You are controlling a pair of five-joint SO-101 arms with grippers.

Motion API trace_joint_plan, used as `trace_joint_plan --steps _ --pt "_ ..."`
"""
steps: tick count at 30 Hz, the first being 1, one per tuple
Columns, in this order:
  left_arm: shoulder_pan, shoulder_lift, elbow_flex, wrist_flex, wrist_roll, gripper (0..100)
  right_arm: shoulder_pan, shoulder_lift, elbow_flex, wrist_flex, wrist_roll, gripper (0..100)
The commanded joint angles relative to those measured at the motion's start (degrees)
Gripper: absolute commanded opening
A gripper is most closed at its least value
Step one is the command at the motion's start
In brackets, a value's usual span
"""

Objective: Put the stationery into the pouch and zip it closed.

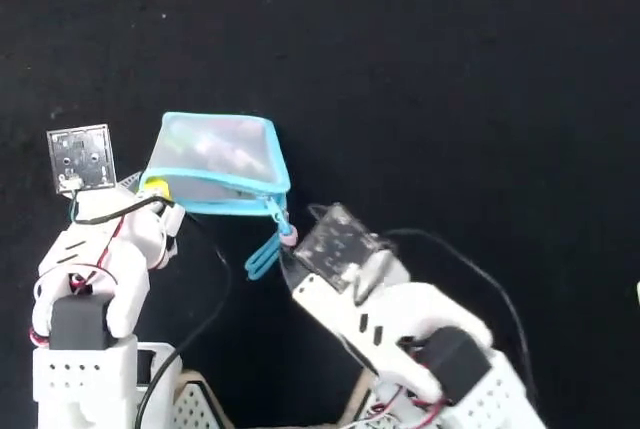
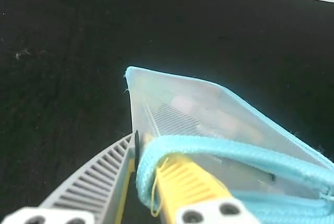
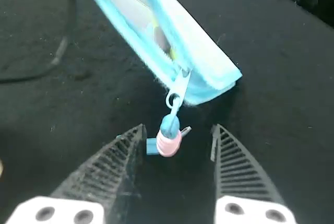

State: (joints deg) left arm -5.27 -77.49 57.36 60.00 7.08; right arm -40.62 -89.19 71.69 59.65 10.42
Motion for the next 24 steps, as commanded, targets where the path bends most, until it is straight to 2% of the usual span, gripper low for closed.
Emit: trace_joint_plan --steps 1,6,11,15,24 --pt "0.4 -0.8 -3.9 0.2 -0.2 3 -0.5 -3.9 7.7 -9.4 -4.9 20.2" --pt "0.4 -0.8 -3.9 0.4 -0.2 3 -1.5 -5.3 14.5 -17.7 -6.9 20.1" --pt "0.4 -0.8 -3.9 0.4 -0.2 3 -1.5 -5.2 15.3 -22.7 -6.9 19.7" --pt "0.4 -0.9 -3.9 0.4 -0.2 3 -1.4 -5.2 15.9 -25.5 -6.6 11.8" --pt "0.4 -0.9 -3.9 0.4 -0.3 3 -1.4 -5.7 20.4 -28.0 -6.6 12.0"
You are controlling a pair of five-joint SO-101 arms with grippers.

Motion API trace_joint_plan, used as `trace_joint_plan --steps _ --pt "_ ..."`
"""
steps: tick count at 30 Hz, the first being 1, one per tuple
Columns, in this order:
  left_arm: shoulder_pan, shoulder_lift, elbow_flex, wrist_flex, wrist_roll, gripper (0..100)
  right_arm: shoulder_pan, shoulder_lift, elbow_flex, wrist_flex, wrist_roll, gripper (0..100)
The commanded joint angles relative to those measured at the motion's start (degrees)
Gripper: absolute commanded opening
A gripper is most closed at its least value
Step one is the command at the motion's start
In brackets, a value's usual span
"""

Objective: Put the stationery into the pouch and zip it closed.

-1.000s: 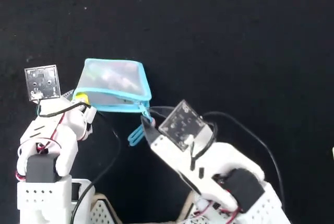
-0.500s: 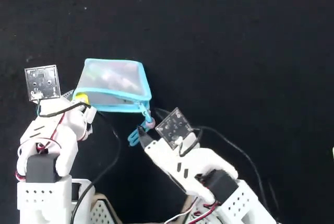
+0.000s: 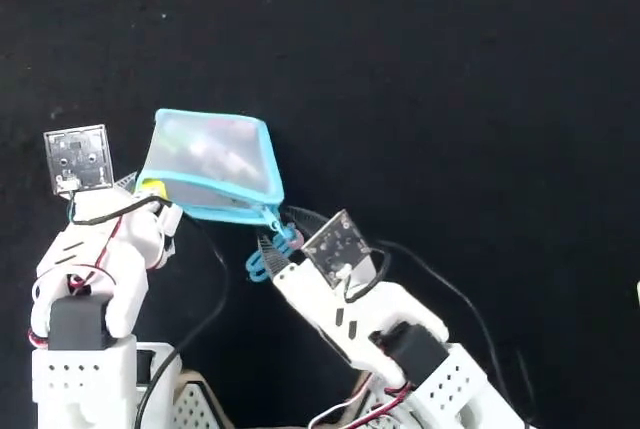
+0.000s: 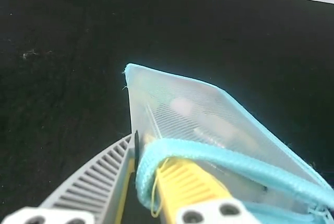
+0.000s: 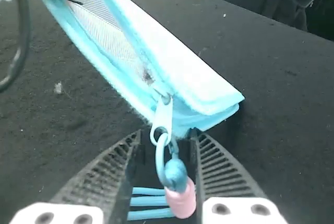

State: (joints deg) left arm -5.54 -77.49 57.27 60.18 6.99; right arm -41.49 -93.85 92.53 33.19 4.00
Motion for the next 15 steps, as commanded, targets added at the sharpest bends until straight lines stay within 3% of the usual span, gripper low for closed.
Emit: trace_joint_plan --steps 1,3,8,15 --pt "0.7 -0.9 -3.8 0.3 -0.2 3 -0.5 -1.0 -1.0 -1.5 -0.2 9.6" --pt "0.7 -0.9 -3.8 0.3 -0.2 3 0.3 -1.0 -2.9 -1.4 0.0 0.8" --pt "0.7 -0.9 -3.8 0.2 -0.2 3 5.5 -0.9 -11.1 3.3 3.3 1.2" --pt "0.7 -0.9 -3.8 0.0 -0.2 3 5.6 -0.6 -14.6 8.2 5.6 1.1"
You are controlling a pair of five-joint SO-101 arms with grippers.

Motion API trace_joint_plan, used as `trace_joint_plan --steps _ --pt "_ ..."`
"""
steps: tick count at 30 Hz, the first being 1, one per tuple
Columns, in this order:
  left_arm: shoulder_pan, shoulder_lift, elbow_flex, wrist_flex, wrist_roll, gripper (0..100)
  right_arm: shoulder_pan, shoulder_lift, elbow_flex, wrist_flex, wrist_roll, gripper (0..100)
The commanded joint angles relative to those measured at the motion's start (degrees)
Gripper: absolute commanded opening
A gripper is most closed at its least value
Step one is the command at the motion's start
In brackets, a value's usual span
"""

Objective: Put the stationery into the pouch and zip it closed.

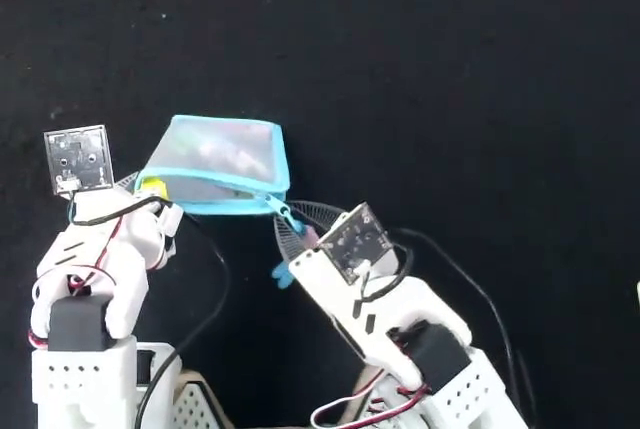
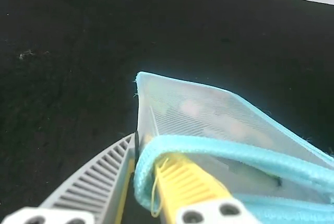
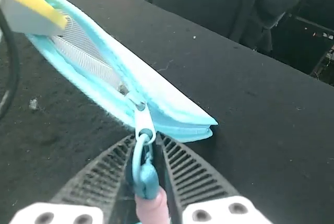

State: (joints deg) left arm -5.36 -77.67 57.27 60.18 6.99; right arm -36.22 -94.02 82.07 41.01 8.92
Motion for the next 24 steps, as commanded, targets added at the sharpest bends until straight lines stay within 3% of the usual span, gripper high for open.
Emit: trace_joint_plan --steps 1,7,12,24 --pt "0.5 -0.7 -3.8 0.0 -0.2 3 0.4 -0.4 -4.3 0.4 0.7 1.1" --pt "0.5 -0.7 -3.8 0.0 -0.2 3 0.4 -0.4 -7.8 3.8 3.3 1.5" --pt "0.5 -0.7 -3.8 -0.1 -0.2 3 0.4 -0.4 -6.6 7.0 2.0 12.3" --pt "0.5 -0.7 -3.8 0.1 -0.2 3 0.4 -0.6 0.4 1.0 1.4 8.3"
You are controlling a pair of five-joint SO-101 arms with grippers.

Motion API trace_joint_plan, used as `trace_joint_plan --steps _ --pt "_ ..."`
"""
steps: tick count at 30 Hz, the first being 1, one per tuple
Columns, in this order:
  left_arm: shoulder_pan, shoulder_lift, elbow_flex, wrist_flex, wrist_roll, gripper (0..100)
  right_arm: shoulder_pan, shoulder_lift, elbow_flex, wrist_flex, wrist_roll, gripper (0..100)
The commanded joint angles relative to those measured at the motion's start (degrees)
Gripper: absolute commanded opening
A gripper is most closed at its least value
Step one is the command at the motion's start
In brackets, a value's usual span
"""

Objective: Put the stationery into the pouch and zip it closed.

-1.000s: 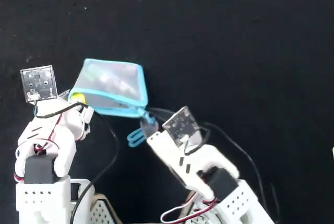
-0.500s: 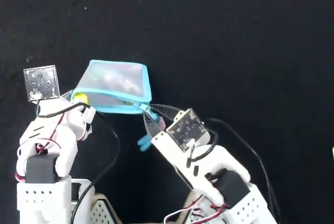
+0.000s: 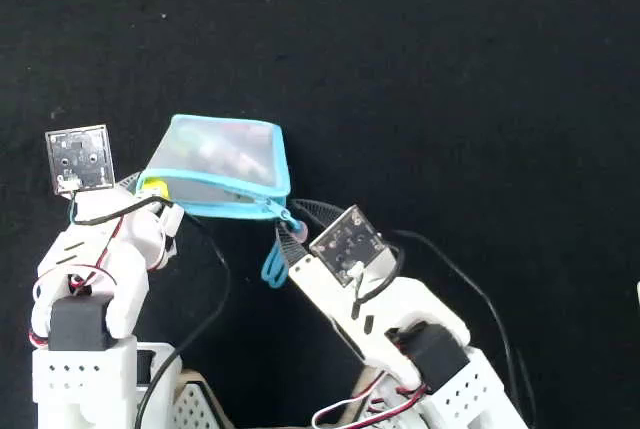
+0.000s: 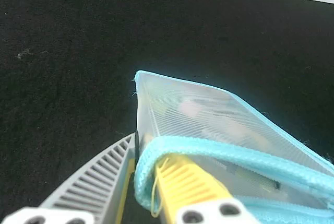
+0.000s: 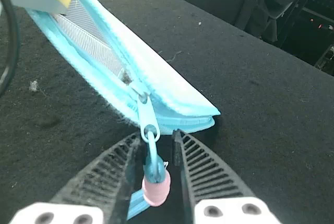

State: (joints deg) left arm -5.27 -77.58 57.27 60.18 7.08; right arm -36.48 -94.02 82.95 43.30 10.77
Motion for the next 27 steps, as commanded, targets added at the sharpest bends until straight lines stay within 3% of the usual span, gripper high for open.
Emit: trace_joint_plan --steps 1,27 --pt "0.4 -0.8 -3.8 0.1 -0.3 3 0.7 -0.7 -0.5 -1.3 -0.4 7.4" --pt "0.4 -0.8 -3.8 0.2 -0.3 3 1.0 -0.9 -2.5 4.7 7.1 4.6"
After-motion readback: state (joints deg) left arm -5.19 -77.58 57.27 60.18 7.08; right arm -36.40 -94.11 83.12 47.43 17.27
